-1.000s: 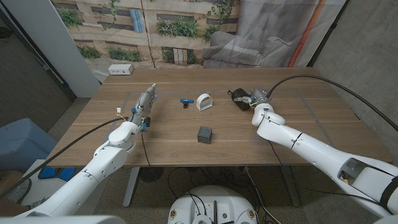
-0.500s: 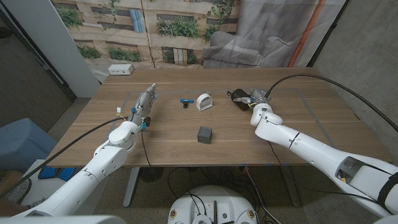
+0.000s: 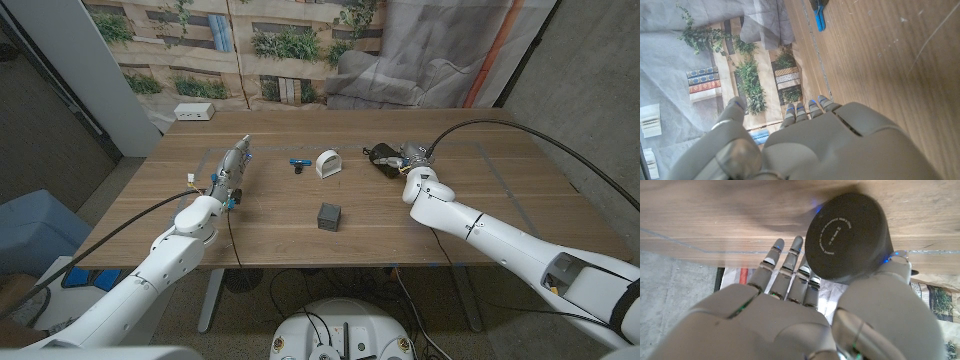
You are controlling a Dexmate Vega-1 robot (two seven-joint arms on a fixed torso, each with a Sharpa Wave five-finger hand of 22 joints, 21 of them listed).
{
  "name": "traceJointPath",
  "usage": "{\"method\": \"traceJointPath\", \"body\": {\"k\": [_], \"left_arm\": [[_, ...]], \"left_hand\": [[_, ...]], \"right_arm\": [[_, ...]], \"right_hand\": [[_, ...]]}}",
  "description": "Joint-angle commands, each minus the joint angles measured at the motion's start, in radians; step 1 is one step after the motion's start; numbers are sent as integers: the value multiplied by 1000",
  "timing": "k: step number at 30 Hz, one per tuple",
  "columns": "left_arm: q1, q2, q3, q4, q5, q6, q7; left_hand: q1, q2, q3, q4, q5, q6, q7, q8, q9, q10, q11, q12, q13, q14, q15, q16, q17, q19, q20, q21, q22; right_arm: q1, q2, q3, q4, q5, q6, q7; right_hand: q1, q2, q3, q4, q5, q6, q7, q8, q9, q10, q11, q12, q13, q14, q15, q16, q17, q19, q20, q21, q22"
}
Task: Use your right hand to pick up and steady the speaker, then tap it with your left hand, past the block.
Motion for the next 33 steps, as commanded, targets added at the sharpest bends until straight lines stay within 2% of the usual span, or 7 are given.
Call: {"method": "traceJointPath", "body": {"k": [1, 4, 9, 14, 21, 27, 33], "left_arm": [[6, -4, -4, -8, -13, 12, 13], [9, -1, -5, -19, -21, 32, 23], [15, 1, -9, -27, -20, 36, 33], [13, 0, -9, -26, -22, 38, 34], [8, -7, -6, -19, -27, 42, 33], [3, -9, -4, -13, -29, 44, 31], [2, -9, -3, -11, -32, 48, 29]], "left_hand": [[-7, 13, 5, 12, 9, 3, 5, -2, 0, 8, 1, 0, 2, 5, 2, 2, 3, 5, -59, 0, 2], [-13, 20, 6, 16, 10, 2, 7, -3, 1, 9, 5, -1, 2, 8, 8, 2, 4, 5, -59, 0, 3], [-20, 29, 8, 21, 11, 1, 9, -4, 1, 12, 9, -1, 2, 10, 12, 3, 5, 6, -56, -1, 3], [-25, 35, 10, 25, 11, 0, 10, -4, 1, 12, 9, -1, 2, 10, 13, 2, 5, 7, -54, -1, 3], [-33, 44, 13, 32, 13, 1, 14, -4, 1, 14, 10, -2, 3, 12, 14, 2, 5, 8, -51, -1, 3], [-39, 49, 15, 37, 14, 1, 13, -5, 1, 14, 10, -2, 3, 13, 15, 2, 5, 8, -50, -1, 3], [-44, 53, 17, 41, 14, 1, 15, -5, 1, 16, 11, -2, 3, 14, 15, 1, 5, 9, -49, -2, 3]], "right_arm": [[-9, -19, 9, -27, 11, 9, 17], [-11, -22, 11, -30, 11, 15, 18], [-8, -30, 10, -38, 17, 19, 39], [-3, -36, 8, -39, 20, 27, 55], [1, -54, 6, -50, 22, 49, 85], [2, -72, 7, -61, 25, 72, 114], [1, -85, 10, -73, 24, 95, 135]], "right_hand": [[16, 19, -13, -2, 15, -38, -2, -18, 2, 1, -34, -19, 8, -29, -69, -11, 9, -12, 10, -2, 1], [10, 17, -18, 0, 18, -46, -3, -22, 2, -29, -25, -31, 11, -44, -64, -16, 11, -21, 14, -3, 1], [2, 12, -26, 4, 26, -110, -1, -48, 2, -85, -15, -51, 18, -79, -47, -27, 17, -36, 22, -3, 1], [-5, 8, -34, 7, 34, -150, 14, -65, 3, -136, 2, -67, 22, -114, -26, -39, 21, -57, 33, -5, 1], [-29, 3, -50, 18, 42, -222, 25, -97, 4, -220, 38, -86, 26, -164, 2, -57, 28, -96, 46, -7, 1], [-40, 2, -60, 24, 49, -293, 28, -130, 4, -292, 64, -93, 28, -201, 63, -68, 32, -127, 59, -7, 1], [-53, 2, -70, 31, 53, -346, 53, -155, 5, -353, 82, -96, 25, -250, 95, -83, 35, -156, 72, -8, 0]]}}
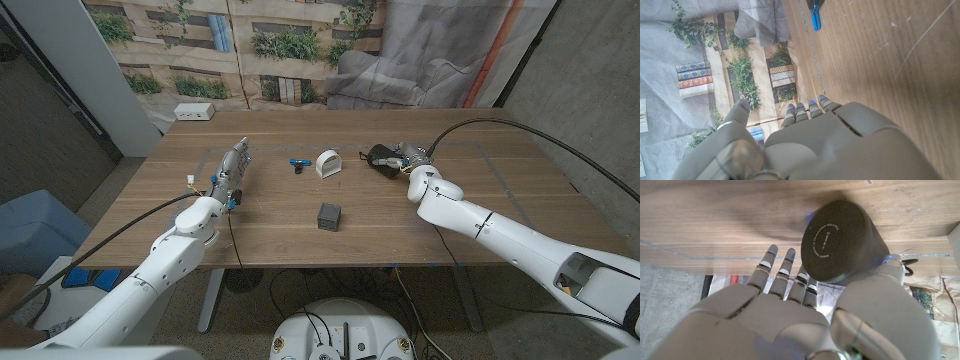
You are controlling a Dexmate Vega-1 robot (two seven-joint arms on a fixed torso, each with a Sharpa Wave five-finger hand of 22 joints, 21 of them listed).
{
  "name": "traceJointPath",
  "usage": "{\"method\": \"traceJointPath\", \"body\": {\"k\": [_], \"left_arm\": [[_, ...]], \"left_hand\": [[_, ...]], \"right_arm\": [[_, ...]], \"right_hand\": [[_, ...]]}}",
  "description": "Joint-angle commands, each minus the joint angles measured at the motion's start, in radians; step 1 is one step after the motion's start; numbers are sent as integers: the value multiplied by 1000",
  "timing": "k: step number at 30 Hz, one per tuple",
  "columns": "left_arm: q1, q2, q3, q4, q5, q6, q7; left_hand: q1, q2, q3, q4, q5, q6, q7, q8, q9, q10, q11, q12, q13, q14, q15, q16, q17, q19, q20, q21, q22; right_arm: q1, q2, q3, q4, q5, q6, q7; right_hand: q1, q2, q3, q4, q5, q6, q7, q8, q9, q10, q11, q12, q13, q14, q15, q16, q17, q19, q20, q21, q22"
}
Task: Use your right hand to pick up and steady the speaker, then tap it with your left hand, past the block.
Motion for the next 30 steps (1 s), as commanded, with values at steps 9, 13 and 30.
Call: {"method": "traceJointPath", "body": {"k": [9, 13, 30], "left_arm": [[-1, -7, 1, 12, -11, 0, -3], [3, -4, -2, 7, -8, -1, 2], [10, 13, -16, 3, -19, -3, -15]], "left_hand": [[-13, 21, 7, 12, 8, 2, 9, -5, 1, 4, 1, -3, 3, 2, 3, 0, 2, 4, -42, -2, 3], [-16, 22, 8, 15, 8, 3, 9, -5, 1, 4, 2, -3, 3, 1, 2, 0, 2, 4, -43, -2, 3], [-25, 22, 14, 21, 9, 5, 11, -5, 1, 5, 2, -4, 3, -2, 2, -2, 1, 3, -46, -3, 3]], "right_arm": [[2, -42, 12, -34, 17, 66, 92], [3, -55, 16, -43, 27, 87, 124], [-42, -76, 69, -81, 52, 168, 129]], "right_hand": [[-41, -2, -29, 18, 10, -109, 22, -52, 3, -139, 36, -5, -6, -103, 65, -31, 6, -61, 23, -3, 0], [-63, -3, -43, 30, 10, -152, 29, -77, 2, -189, 58, -2, -15, -150, 94, -42, 2, -106, 28, -6, 0], [-160, -2, -90, 82, 7, -224, 44, -136, -2, -298, 94, 2, -47, -271, 152, -53, -14, -209, 32, -1, 0]]}}
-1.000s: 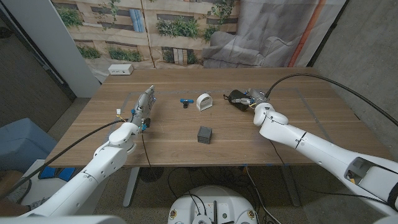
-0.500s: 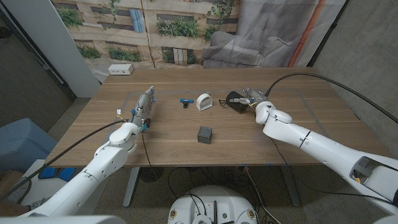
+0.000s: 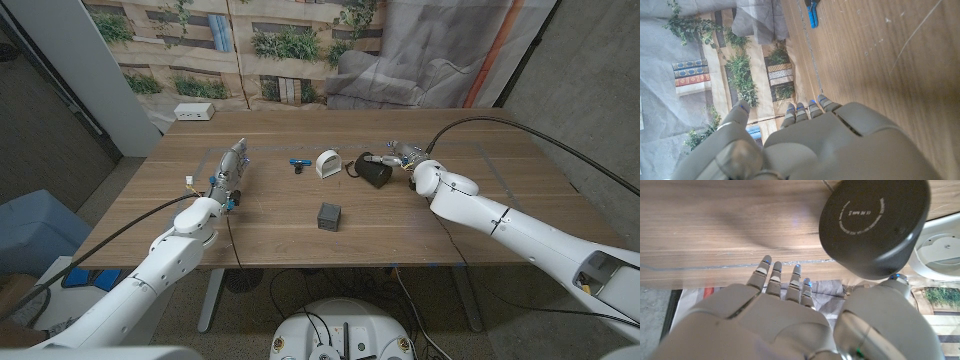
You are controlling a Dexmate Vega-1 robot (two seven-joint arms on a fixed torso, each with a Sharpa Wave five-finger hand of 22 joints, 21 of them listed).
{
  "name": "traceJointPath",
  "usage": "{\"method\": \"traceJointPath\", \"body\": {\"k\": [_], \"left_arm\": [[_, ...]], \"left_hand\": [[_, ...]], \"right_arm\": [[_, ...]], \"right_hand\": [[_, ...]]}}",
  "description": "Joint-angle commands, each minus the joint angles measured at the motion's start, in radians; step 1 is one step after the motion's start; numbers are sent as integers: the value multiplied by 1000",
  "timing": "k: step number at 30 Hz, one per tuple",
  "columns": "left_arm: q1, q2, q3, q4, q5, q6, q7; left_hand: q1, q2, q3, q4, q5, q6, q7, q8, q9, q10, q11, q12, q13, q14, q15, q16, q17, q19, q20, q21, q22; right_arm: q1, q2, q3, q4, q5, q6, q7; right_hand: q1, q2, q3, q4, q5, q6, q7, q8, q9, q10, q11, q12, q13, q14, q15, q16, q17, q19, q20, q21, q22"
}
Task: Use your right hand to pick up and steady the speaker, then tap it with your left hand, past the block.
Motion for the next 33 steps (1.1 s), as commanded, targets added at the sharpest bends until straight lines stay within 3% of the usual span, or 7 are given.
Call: {"method": "traceJointPath", "body": {"k": [1, 6, 17, 28, 33], "left_arm": [[3, 8, -9, 5, -9, -8, -18], [5, 18, -17, 0, -7, -13, -20], [12, 34, -32, -6, -7, -25, -34], [-5, 43, -36, 15, 4, -55, -70], [-30, 39, -26, 51, 16, -84, -105]], "left_hand": [[-9, 25, 2, 9, 9, 2, 7, -5, 1, 6, 2, -4, 3, -2, 3, -2, 2, 3, -46, -3, 3], [-12, 25, 3, 10, 10, 2, 8, -5, 1, 6, 4, -4, 3, -2, 3, -3, 1, 3, -46, -4, 3], [-17, 23, 6, 13, 10, 4, 8, -5, 1, 7, 4, -4, 3, -4, 2, -3, 1, 2, -46, -4, 3], [-22, 23, 9, 16, 11, 7, 9, -4, 1, 7, 6, -5, 3, -4, 2, -3, 1, 4, -47, -4, 3], [-24, 24, 11, 17, 11, 7, 10, -5, 1, 8, 7, -5, 3, -4, 3, -3, 1, 4, -46, -4, 3]], "right_arm": [[-39, -4, 40, -29, 10, 33, -17], [-77, -2, 95, -26, 49, 102, -66], [-121, 0, 179, -44, 112, 174, -121], [-172, 41, 255, 7, 185, 286, -220], [-190, 52, 288, 54, 234, 389, -236]], "right_hand": [[-15, 4, -7, 5, 3, 1, 3, -5, 3, -4, 1, 4, -1, -5, -3, 2, 2, 1, -2, 6, 0], [-32, 21, -8, 18, 4, 9, 6, -8, 2, -4, -10, 8, -9, -13, -22, 5, -1, 12, -14, 11, -1], [-66, 40, -15, 41, 2, 8, 7, -20, -1, -22, -1, 6, -23, -40, -23, 3, -6, 7, -36, 10, -1], [-102, 83, -16, 70, -4, 32, 15, -34, -7, -33, -15, 8, -58, -63, -98, 5, -28, 16, -144, 15, -2], [-116, 97, -17, 80, -7, 38, 17, -40, -9, -46, -31, 4, -72, -76, -118, 2, -36, 19, -162, 15, -2]]}}
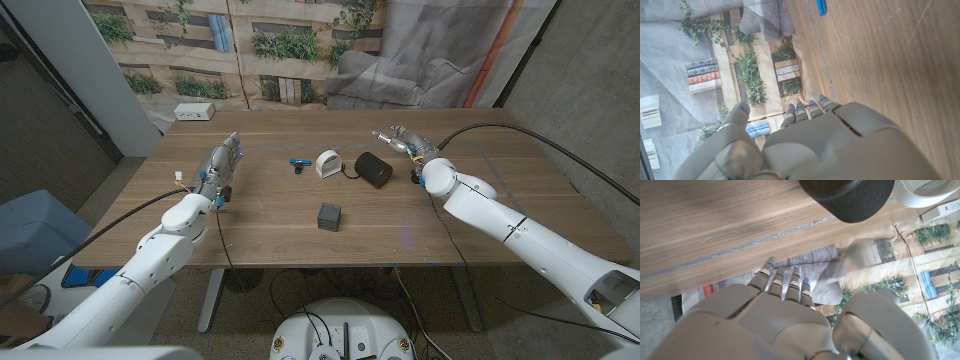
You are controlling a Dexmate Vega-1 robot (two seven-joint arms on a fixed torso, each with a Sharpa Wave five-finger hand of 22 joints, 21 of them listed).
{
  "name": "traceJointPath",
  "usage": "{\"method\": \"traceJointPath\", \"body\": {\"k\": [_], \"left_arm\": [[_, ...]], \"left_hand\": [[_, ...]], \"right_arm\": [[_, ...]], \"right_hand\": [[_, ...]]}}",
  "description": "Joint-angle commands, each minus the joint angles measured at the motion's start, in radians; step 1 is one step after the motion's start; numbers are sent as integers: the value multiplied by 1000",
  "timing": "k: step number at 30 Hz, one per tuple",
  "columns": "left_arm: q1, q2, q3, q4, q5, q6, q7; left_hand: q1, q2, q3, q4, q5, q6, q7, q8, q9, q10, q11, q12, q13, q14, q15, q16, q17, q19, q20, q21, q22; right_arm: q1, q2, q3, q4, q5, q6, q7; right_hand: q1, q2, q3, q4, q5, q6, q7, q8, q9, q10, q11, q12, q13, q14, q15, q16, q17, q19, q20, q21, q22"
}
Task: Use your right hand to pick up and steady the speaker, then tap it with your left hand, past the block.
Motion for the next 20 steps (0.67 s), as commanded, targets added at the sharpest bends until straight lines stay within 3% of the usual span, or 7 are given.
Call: {"method": "traceJointPath", "body": {"k": [1, 9, 20], "left_arm": [[-39, -3, 7, 56, 22, -56, -56], [-48, -39, 16, 109, 32, -120, -71], [-101, -77, 39, 191, 36, -170, -119]], "left_hand": [[-9, 32, 6, 7, 4, 2, 5, -5, 1, 2, 1, -5, 2, -4, 3, 1, 3, 4, -46, -4, 3], [-11, 34, 10, 8, 5, 3, 6, -5, 1, 3, 4, -5, 2, -2, 5, 1, 3, 6, -43, -3, 3], [-13, 36, 17, 10, 6, 5, 5, -5, 1, -3, 1, -7, 2, -3, 5, 1, 3, 7, -42, -4, 2]], "right_arm": [[-53, 34, 87, 82, 100, 189, -74], [-73, 57, 126, 156, 188, 346, -57], [-84, 118, 173, 301, 332, 557, -3]], "right_hand": [[-9, 12, -2, 11, -1, 5, 1, -7, -1, -10, -10, -1, -7, -11, -14, 1, -5, 2, -16, 6, 4], [-29, 38, -3, 27, -5, -35, 10, -38, -6, -49, -17, -10, -35, -35, -23, -3, -21, -9, -40, 1, 4], [-55, 59, -5, 43, -8, -29, 18, -44, -9, -57, -19, -6, -56, -37, -33, 1, -29, -6, -50, 4, 4]]}}
